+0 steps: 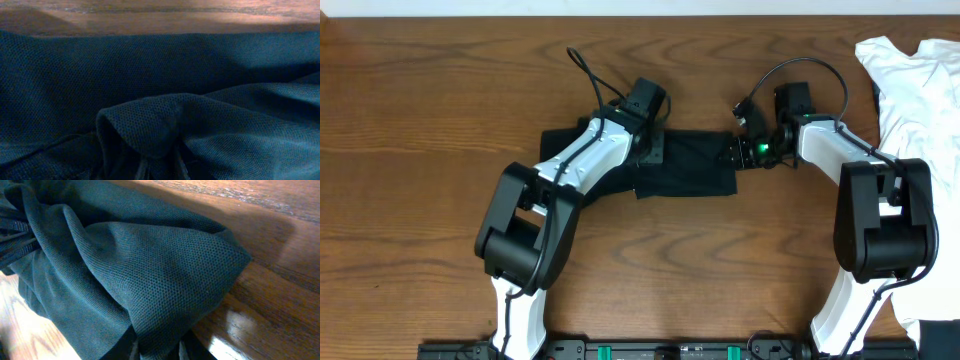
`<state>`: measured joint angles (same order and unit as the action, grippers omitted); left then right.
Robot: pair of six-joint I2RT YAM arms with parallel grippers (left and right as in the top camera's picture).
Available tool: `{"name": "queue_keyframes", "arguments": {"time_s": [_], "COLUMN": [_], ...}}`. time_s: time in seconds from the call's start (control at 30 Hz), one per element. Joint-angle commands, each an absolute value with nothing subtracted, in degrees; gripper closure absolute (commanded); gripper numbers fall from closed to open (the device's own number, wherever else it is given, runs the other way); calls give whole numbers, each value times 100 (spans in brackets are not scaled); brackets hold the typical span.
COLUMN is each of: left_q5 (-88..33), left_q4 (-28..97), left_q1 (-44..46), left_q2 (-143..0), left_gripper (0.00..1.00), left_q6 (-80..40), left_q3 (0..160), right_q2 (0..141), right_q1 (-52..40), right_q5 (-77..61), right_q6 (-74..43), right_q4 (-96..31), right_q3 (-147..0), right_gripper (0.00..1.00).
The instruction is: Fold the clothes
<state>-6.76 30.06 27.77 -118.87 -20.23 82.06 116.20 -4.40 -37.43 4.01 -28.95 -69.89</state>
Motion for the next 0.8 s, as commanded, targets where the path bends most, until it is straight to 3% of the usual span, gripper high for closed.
{"name": "queue_keyframes", "arguments": {"time_s": [0.0,0.13,0.2,0.3,0.37,0.47,0.57,0.77], "left_q5": [-502,-513,-513,-513,-510,-510,-506,-482], "left_q4": [3041,3033,3033,3039,3083,3183,3267,3312], "left_q1": [2757,2781,2818,2871,2871,2864,2862,2775], "left_q2": [-12309,-12278,-12252,-12158,-12044,-11723,-11351,-10779], "left_gripper": [81,81,81,57,33,17,10,9], "left_q6": [-2115,-2115,-2115,-2110,-2108,-2108,-2106,-2067], "left_q3": [8079,8101,8123,8250,8407,8672,8827,8827], "right_q2": [11703,11699,11699,11699,11699,11699,11697,11684], "right_q1": [-401,-252,-95,178,316,526,720,1225], "right_q5": [-3883,-4101,-4484,-4703,-4703,-4705,-4700,-4696], "right_q6": [436,434,436,440,447,545,604,812], "right_q4": [-2862,-2738,-2716,-2746,-2786,-2836,-2899,-3186], "right_q3": [-6947,-6991,-6995,-6995,-6995,-6995,-6995,-7013], "right_gripper": [84,98,99,99,100,99,99,99]}}
